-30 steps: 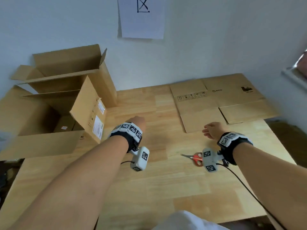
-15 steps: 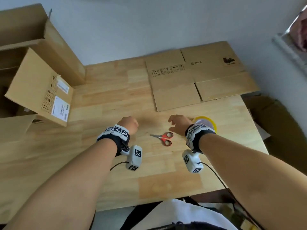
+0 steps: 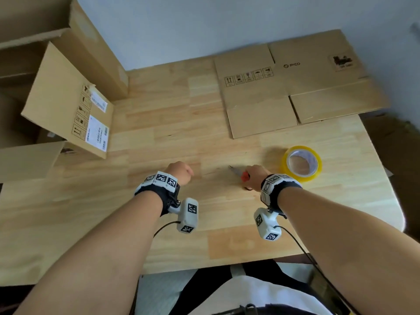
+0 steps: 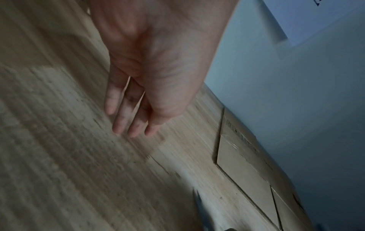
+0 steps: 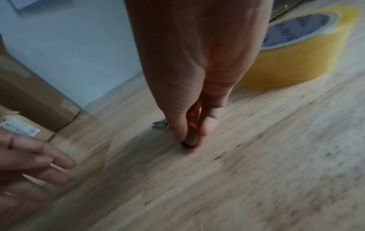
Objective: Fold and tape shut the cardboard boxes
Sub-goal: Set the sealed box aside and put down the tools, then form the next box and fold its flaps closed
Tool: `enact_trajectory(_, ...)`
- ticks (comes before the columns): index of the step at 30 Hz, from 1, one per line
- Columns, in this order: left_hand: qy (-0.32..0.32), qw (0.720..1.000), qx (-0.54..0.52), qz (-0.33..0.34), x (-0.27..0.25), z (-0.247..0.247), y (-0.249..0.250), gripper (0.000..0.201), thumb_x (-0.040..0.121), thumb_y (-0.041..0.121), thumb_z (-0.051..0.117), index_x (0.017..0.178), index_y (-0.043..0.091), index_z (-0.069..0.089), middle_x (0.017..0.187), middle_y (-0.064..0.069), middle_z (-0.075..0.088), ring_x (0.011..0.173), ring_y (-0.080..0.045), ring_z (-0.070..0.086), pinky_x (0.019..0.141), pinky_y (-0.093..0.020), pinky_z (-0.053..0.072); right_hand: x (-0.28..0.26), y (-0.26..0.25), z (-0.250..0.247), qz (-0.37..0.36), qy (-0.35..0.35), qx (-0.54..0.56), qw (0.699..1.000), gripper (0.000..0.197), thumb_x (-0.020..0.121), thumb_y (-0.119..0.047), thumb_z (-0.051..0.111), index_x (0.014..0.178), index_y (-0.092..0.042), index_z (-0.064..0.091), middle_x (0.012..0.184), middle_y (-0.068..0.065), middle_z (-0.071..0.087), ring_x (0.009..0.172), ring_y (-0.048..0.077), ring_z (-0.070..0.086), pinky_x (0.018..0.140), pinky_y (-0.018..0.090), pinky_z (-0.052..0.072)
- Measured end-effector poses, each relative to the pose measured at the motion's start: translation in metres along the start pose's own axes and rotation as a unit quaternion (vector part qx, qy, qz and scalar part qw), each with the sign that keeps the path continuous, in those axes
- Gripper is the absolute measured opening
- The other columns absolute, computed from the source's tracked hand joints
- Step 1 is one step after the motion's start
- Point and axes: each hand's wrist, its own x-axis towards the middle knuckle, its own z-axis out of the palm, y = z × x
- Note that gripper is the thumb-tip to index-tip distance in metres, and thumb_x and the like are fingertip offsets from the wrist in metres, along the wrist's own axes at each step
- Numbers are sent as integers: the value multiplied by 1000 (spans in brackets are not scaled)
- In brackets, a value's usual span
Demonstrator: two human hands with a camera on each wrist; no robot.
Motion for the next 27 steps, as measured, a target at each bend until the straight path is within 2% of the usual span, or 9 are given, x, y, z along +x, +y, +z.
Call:
enact_trajectory(1,-1,1000,5,4,2,-3,1,33,96,2,42,112,15,67,123,-6,64,110,-25,61,97,-37,48,-2,1,0,-1,13,23,1000,24,96,-21,45,75,-9,48,88,11,55,75,24,51,63,29,41)
enact_trajectory(6,4,1000,21,9,14,-16,22,33,95,1,43,112,15,67,120,-6,66,106,-24,63,96,-35,49,-13,20,-32,12,172,192,966,27,95,-24,51,107,0,55,95,15,59,82,29,54,68,31,39)
enact_trajectory(9,8,999,33,31,23,-19,50,31,96,4,43,111,14,69,116,-6,68,103,-25,65,95,-36,49,-20,53,-60,55,285,264,920,27,93,-19,55,110,2,55,104,18,61,96,34,56,71,30,37)
enact_trajectory(12,6,997,38,67,30,-15,86,32,97,6,42,110,13,69,116,-5,68,102,-24,65,94,-35,50,-31,110,-70,145,336,317,875,24,96,-19,50,108,1,54,104,21,61,98,37,58,66,29,37)
enact_trajectory(15,-25,993,42,111,35,-5,124,32,96,8,40,112,16,67,115,-3,67,98,-21,66,79,-26,51,-47,164,-62,246,310,327,858,21,98,-16,46,92,-1,58,96,24,63,90,38,60,57,27,33)
enact_trajectory(17,-46,989,42,130,37,4,148,31,97,10,41,114,18,64,116,-2,66,92,-20,68,69,-25,50,-55,191,-53,280,255,317,870,24,98,-16,46,95,1,63,101,24,66,83,35,59,59,28,37)
enact_trajectory(19,-58,988,35,142,40,14,171,32,98,12,39,120,19,61,122,-3,62,90,-21,69,76,-31,54,-59,208,-45,298,218,313,875,25,97,-17,49,107,1,61,105,22,66,89,35,60,67,31,41)
enact_trajectory(23,-95,986,0,137,45,38,217,36,99,14,37,132,17,51,133,-7,54,88,-23,67,85,-35,55,-64,237,-41,314,204,301,877,37,92,-21,57,125,-5,53,119,18,59,104,33,58,77,33,44)
enact_trajectory(27,-102,980,36,165,50,60,252,43,100,22,43,142,18,39,143,-6,46,120,-27,54,100,-37,46,-73,262,-38,311,190,265,893,48,90,-31,52,135,-16,44,135,12,41,111,31,54,93,41,47)
